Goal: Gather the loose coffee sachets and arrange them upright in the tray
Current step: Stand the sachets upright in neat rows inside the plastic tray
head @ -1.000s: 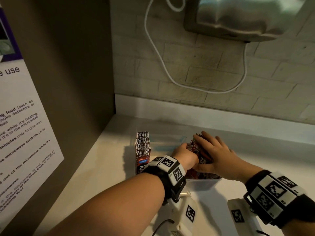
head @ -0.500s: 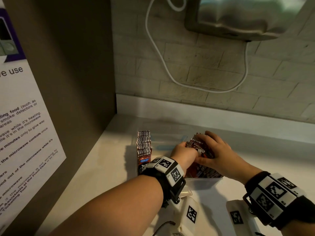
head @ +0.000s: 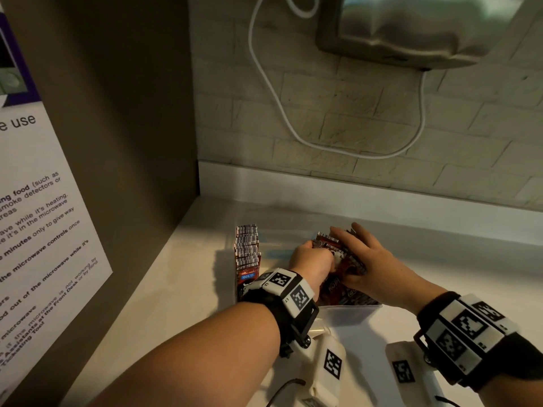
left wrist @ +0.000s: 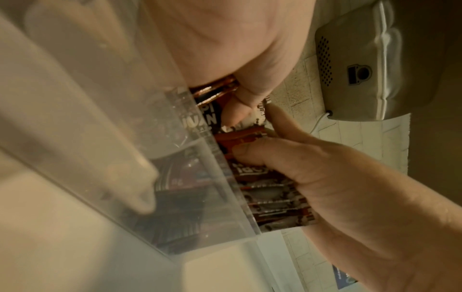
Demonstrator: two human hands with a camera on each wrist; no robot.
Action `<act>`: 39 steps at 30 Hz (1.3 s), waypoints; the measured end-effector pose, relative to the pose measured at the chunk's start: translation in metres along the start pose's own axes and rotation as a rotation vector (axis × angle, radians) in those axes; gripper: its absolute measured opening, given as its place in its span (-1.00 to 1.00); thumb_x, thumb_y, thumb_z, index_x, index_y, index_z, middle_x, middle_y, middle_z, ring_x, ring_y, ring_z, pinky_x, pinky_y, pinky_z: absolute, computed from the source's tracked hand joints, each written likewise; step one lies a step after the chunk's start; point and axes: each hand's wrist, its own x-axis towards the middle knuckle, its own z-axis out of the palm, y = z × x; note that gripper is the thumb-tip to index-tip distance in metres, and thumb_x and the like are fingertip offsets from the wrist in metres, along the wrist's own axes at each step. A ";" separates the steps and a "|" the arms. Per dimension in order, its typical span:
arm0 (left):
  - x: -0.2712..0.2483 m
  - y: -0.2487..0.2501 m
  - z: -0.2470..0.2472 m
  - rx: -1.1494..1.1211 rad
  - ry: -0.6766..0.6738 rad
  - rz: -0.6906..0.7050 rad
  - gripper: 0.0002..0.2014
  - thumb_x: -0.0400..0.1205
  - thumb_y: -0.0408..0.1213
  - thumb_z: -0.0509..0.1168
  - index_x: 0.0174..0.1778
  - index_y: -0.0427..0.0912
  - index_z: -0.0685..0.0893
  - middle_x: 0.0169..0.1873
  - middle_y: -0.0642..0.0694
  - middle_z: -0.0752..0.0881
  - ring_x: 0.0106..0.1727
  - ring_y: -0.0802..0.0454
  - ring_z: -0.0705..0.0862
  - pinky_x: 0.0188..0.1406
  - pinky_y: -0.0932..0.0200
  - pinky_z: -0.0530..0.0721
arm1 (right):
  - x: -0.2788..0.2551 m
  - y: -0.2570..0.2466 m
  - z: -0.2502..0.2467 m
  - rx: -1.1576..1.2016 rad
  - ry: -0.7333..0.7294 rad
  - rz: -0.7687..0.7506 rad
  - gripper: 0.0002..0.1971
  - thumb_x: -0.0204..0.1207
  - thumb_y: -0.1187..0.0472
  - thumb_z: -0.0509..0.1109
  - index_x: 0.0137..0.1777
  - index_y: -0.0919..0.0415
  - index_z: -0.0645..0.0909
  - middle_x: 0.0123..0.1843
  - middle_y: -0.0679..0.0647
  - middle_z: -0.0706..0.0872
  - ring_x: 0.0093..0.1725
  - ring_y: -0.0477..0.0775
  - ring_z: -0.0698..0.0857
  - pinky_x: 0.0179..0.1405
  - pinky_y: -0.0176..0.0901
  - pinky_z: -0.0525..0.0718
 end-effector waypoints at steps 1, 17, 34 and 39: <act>-0.001 0.001 0.000 -0.003 0.006 -0.007 -0.71 0.39 -0.57 0.15 -0.20 -0.07 0.59 -0.12 -0.20 0.70 0.05 -0.24 0.67 0.18 -0.18 0.67 | 0.001 0.001 0.000 -0.018 -0.009 0.012 -0.16 0.48 0.11 0.41 0.60 -0.42 0.00 0.71 -0.10 -0.16 0.66 0.23 0.13 0.46 0.24 0.48; -0.012 0.010 -0.007 -0.089 0.037 -0.086 -0.70 0.44 -0.58 0.14 -0.01 -0.17 0.60 -0.11 -0.19 0.66 -0.06 -0.16 0.64 -0.02 -0.06 0.66 | -0.002 -0.007 -0.002 -0.090 -0.016 0.053 -0.34 0.50 0.05 0.39 0.59 -0.16 0.25 0.70 -0.06 -0.13 0.63 0.24 0.18 0.45 0.20 0.49; -0.017 0.020 -0.013 -0.126 0.148 0.080 -0.75 0.37 -0.47 0.13 -0.13 -0.19 0.63 -0.14 -0.20 0.72 -0.04 -0.26 0.71 0.11 -0.25 0.71 | -0.023 -0.033 -0.020 0.120 0.326 0.022 -0.43 0.41 0.03 0.48 0.43 -0.06 0.43 0.57 -0.01 0.31 0.43 0.13 0.45 0.37 0.22 0.48; -0.015 0.023 -0.016 -0.195 0.145 0.110 -0.66 0.28 -0.47 0.13 -0.08 -0.15 0.61 -0.03 -0.27 0.74 0.03 -0.33 0.72 0.11 -0.39 0.69 | -0.028 -0.048 -0.022 0.193 0.407 0.039 -0.53 0.45 0.18 0.43 0.35 0.06 0.44 0.31 -0.04 0.53 -0.14 -0.01 0.49 -0.05 -0.03 0.54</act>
